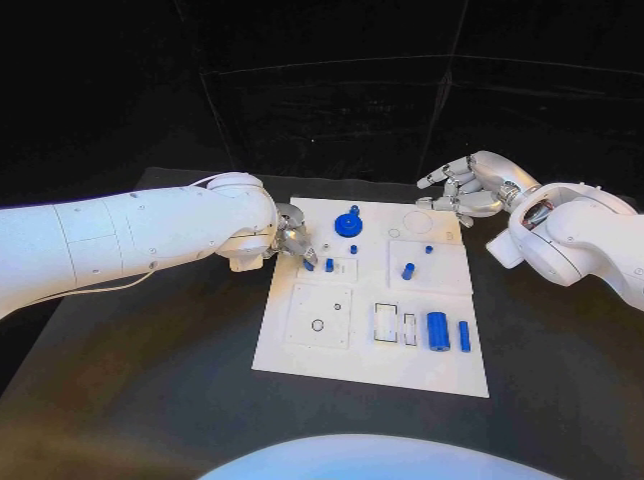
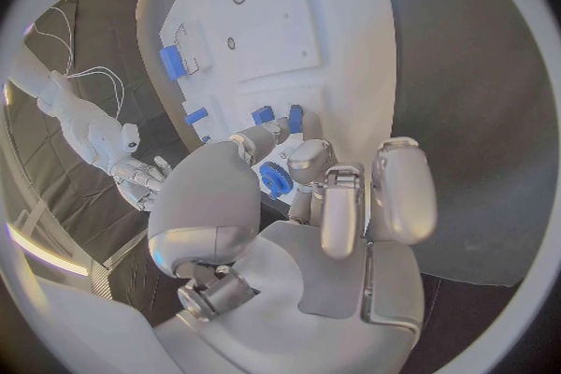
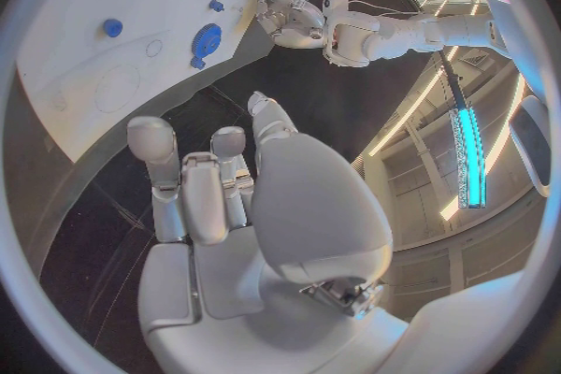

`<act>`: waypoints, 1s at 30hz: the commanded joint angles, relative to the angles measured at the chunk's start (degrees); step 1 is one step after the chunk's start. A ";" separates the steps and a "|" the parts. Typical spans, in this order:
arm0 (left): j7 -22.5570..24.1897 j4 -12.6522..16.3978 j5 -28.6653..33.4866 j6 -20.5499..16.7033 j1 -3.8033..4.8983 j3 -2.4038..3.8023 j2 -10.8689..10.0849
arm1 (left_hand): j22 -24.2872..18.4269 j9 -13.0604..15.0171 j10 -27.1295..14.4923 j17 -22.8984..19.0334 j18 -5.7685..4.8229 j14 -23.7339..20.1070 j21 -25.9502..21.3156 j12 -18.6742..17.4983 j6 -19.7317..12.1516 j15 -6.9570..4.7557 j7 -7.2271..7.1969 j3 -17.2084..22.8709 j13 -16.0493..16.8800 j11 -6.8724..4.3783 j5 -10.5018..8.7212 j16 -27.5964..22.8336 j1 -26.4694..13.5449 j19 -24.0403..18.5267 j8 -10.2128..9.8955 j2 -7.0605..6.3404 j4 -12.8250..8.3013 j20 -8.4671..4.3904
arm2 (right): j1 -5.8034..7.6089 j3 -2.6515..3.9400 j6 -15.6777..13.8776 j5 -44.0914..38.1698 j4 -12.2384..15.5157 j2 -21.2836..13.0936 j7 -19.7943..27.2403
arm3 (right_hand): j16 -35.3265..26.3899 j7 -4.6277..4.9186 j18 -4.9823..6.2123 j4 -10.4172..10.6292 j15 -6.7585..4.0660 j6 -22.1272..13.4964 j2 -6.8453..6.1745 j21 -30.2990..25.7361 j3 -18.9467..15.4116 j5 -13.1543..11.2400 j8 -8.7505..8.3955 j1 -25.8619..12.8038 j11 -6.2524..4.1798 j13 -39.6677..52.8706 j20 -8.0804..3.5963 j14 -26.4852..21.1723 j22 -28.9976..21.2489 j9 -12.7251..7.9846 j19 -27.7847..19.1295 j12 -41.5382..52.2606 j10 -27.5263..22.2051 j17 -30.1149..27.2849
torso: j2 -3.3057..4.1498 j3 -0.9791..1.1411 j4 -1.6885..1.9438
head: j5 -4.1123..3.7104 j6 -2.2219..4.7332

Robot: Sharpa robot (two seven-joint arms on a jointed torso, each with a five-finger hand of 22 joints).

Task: Assemble the parts on the task board

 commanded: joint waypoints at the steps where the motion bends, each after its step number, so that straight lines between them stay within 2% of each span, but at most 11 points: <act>1: -0.86 -0.27 -0.37 1.56 -0.16 -0.15 0.18 | 0.15 -0.54 0.37 15.09 0.17 5.95 0.01 0.47 0.63 -0.45 -0.18 -3.25 0.51 -0.08 -0.27 0.18 -0.57 0.07 -0.55 0.35 0.98 -0.41 | 0.11 0.04 0.11 -0.10 0.15 -0.05 0.43 | -0.36 0.05 0.77 0.49 -0.36 -0.24 0.12 -0.35 -0.12 0.06 0.26 -0.62 0.13 -0.10 -0.23 2.09 -0.10 -0.07 0.02 0.41 0.02 -0.09 | -0.03 0.01 -0.01 | -0.09 0.00; 7: -0.74 -0.77 -0.38 1.38 -0.16 -0.15 0.48 | 0.46 -1.43 0.48 15.09 0.13 5.95 0.13 0.84 1.42 -0.42 -0.09 -8.32 1.00 -0.02 -0.37 0.18 -1.02 0.19 -1.02 1.16 2.63 -0.53 | 0.11 0.04 -0.01 -0.10 0.15 -0.09 0.14 | -0.39 0.05 0.76 1.02 -0.35 -0.27 0.36 -0.37 -0.21 0.36 0.37 -1.18 0.14 -0.08 -0.22 2.11 -0.08 -0.07 0.08 0.58 0.08 -0.05 | 0.00 0.00 0.02 | -0.05 0.06; 10: -0.68 -1.00 -0.38 1.26 -0.19 -0.15 0.65 | 0.82 -2.00 0.71 15.09 0.05 5.95 0.33 1.20 1.91 -0.53 -0.20 -12.90 1.50 -0.10 -0.46 0.18 -1.02 0.35 -1.29 1.60 3.79 -0.54 | 0.12 0.04 -0.06 -0.10 0.11 -0.12 -0.02 | -0.42 0.04 0.76 1.07 -0.36 -0.27 0.42 -0.40 -0.18 0.52 0.40 -1.18 0.13 -0.09 -0.22 2.11 -0.12 -0.07 0.07 0.61 0.08 -0.09 | -0.06 0.01 0.01 | -0.02 0.06; 13: -0.69 -1.13 -0.38 1.21 -0.21 -0.15 0.72 | 0.96 -2.29 0.81 15.09 0.05 5.95 0.39 1.35 2.10 -0.52 -0.22 -14.84 1.75 -0.12 -0.48 0.18 -0.65 0.41 -1.43 1.86 4.19 -0.62 | 0.12 0.04 -0.07 -0.10 0.11 -0.15 -0.09 | -0.43 0.03 0.77 1.09 -0.36 -0.28 0.43 -0.41 -0.16 0.64 0.42 -1.17 0.12 -0.07 -0.22 2.11 -0.13 -0.07 0.07 0.65 0.10 -0.09 | -0.07 0.01 -0.02 | -0.02 0.04; 30: -0.34 -0.86 -0.38 0.20 -0.26 -0.15 0.66 | 1.57 -3.05 1.31 15.09 -0.06 5.95 0.73 1.87 2.92 -0.61 -0.41 -20.14 2.62 -0.24 -0.41 0.18 0.53 0.63 -1.63 2.66 5.45 -0.69 | 0.12 0.04 -0.05 -0.10 0.05 -0.14 -0.12 | -0.47 0.03 0.77 1.11 -0.37 -0.28 0.44 -0.42 -0.15 0.78 0.44 -1.16 0.11 -0.09 -0.22 2.10 -0.14 -0.07 0.07 0.65 0.08 -0.13 | -0.03 -0.03 0.02 | -0.09 -0.01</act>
